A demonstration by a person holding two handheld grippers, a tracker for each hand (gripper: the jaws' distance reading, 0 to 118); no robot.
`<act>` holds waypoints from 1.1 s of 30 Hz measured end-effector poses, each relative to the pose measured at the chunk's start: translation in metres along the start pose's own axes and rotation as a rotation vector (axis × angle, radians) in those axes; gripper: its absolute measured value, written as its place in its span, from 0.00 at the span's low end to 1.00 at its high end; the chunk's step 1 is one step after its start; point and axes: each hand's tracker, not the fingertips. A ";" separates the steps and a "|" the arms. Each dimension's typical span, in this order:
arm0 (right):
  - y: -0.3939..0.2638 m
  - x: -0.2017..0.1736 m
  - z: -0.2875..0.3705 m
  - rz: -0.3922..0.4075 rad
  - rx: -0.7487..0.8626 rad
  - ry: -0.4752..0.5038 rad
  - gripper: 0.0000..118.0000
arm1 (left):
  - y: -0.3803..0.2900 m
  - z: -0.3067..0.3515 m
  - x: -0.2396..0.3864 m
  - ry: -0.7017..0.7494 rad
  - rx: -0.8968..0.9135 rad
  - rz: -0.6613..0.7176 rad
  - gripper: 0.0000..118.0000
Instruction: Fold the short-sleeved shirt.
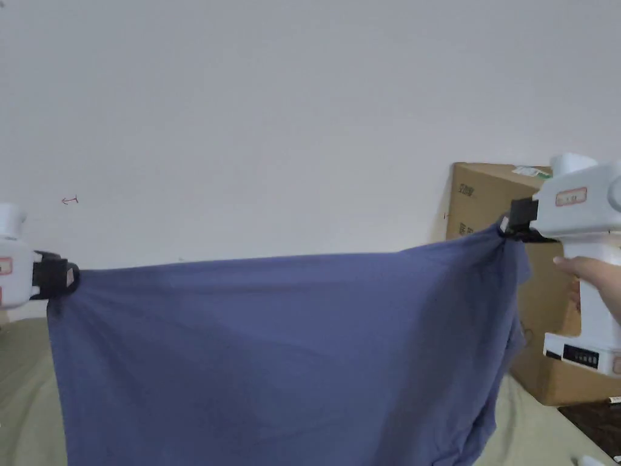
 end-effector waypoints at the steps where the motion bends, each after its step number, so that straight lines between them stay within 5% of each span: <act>1: 0.008 -0.004 -0.006 0.012 0.008 -0.005 0.00 | 0.009 -0.005 0.002 0.008 0.007 -0.001 0.00; 13: 0.117 -0.065 -0.100 0.177 0.178 -0.081 0.00 | 0.097 -0.084 -0.013 0.118 0.130 0.084 0.00; 19: 0.150 -0.076 -0.113 0.142 0.279 -0.104 0.00 | 0.135 -0.105 -0.018 0.113 0.211 0.115 0.00; 23: 0.161 -0.082 -0.119 0.208 0.321 -0.129 0.00 | 0.154 -0.115 -0.016 0.142 0.250 0.061 0.00; 28: 0.128 -0.073 -0.141 0.246 0.315 -0.132 0.00 | 0.135 -0.139 -0.014 0.161 0.242 0.056 0.00; 33: -0.004 -0.024 -0.190 0.096 0.065 -0.151 0.00 | 0.021 -0.188 -0.008 0.075 0.012 0.131 0.00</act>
